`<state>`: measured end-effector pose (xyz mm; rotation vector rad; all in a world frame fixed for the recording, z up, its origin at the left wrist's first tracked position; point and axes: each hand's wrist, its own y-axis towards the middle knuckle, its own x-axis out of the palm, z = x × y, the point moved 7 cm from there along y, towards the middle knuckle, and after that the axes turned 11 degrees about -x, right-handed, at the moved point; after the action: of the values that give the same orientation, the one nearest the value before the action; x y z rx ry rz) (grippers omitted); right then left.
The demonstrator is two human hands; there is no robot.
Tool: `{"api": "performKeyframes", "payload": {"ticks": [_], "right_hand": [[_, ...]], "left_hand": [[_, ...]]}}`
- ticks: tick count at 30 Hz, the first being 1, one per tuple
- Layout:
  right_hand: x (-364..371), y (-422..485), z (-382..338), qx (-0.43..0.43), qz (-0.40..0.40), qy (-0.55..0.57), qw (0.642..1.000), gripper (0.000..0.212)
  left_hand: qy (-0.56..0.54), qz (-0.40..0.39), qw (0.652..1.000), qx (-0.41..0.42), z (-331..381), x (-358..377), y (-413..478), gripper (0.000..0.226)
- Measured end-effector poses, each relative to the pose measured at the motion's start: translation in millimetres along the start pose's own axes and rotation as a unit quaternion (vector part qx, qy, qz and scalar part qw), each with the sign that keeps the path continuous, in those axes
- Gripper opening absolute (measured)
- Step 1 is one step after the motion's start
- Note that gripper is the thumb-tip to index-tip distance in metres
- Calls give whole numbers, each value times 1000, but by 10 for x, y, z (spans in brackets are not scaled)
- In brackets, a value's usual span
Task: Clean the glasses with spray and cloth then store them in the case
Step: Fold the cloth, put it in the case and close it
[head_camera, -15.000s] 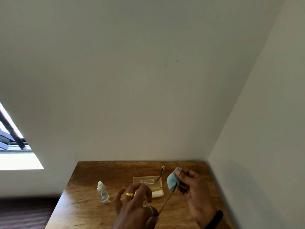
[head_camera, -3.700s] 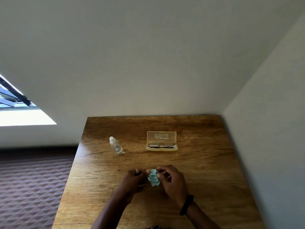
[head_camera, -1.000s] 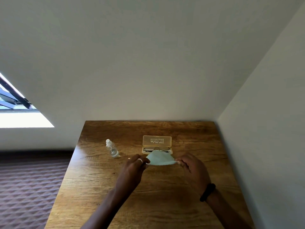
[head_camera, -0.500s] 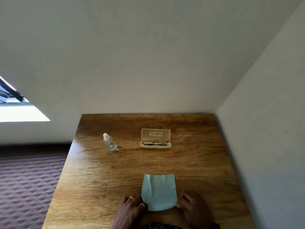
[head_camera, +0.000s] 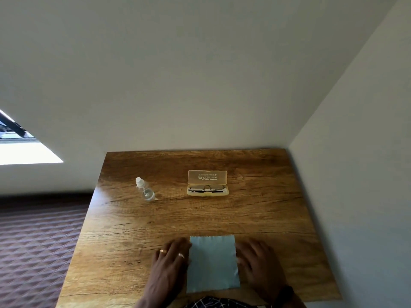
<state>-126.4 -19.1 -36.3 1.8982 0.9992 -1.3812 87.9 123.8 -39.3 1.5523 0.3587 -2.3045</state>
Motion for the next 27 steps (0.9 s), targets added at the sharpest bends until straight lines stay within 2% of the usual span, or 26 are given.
{"api": "performKeyframes", "payload": {"ticks": [3,6,8,12,15,19,22,24,27], "right_hand": [[199,176,44,26,-83,-35,996,63],[346,266,58,24,-124,-59,990,74],[341,311,99,31,-122,-65,990,74],[289,400,180,50,-115,-53,991,67],[261,475,224,59,-109,-42,991,67],[251,532,243,67,-118,-16,991,66],[95,595,281,104,-20,47,993,56],[-3,660,383,144,46,72,986,40],[-26,803,436,140,47,73,986,22]], "left_hand": [[76,-98,992,-8,-72,198,239,73],[105,-132,986,8,-120,316,389,84],[133,-170,977,0,-156,340,419,80],[136,-143,980,-2,-238,323,458,68],[108,-128,986,-25,-271,274,526,64],[33,-118,990,-62,-283,226,633,69],[34,-97,993,-60,-251,107,680,61],[22,-78,996,-42,-260,60,714,49],[-11,-34,999,-27,-252,-19,780,33]]}}
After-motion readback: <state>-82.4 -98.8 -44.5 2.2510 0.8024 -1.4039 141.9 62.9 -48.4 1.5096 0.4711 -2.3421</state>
